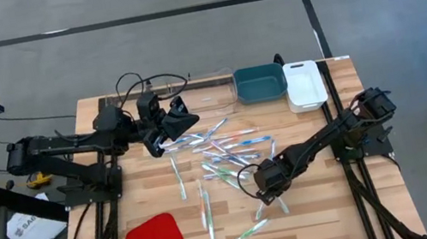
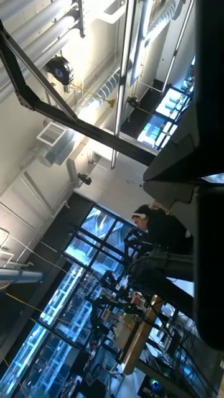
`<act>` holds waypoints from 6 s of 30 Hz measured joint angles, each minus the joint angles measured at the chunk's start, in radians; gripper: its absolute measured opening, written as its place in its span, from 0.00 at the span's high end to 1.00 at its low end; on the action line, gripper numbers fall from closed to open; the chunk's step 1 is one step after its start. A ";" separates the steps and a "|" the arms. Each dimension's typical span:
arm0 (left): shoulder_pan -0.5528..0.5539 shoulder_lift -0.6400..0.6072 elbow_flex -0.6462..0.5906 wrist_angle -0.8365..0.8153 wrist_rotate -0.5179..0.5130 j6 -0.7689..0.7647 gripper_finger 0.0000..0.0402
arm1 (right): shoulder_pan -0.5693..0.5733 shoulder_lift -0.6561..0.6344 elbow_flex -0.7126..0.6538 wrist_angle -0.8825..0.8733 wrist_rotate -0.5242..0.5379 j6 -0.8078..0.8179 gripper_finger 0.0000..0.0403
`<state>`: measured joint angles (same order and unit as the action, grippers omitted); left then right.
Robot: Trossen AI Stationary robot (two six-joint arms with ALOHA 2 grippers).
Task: Pick & Place Toothbrushes
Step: Put the green toothbrush into the white bin
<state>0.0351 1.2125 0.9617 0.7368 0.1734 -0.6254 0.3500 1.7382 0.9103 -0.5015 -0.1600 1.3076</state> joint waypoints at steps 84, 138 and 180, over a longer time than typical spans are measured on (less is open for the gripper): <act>0.132 0.000 0.000 0.003 -0.274 0.038 1.00 | -1.332 -0.359 0.255 -0.691 0.290 -1.333 0.98; 0.095 0.000 0.000 -0.006 -0.242 0.083 1.00 | -1.255 -0.213 0.245 -0.788 0.502 -1.126 0.98; 0.123 0.000 0.000 -0.008 -0.095 0.095 1.00 | -1.256 -0.190 0.187 -0.640 0.610 -1.168 0.98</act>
<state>0.1578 1.2129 0.9619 0.7288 0.0780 -0.5303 -0.9060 1.5485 1.0973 -1.1415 0.4499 0.1395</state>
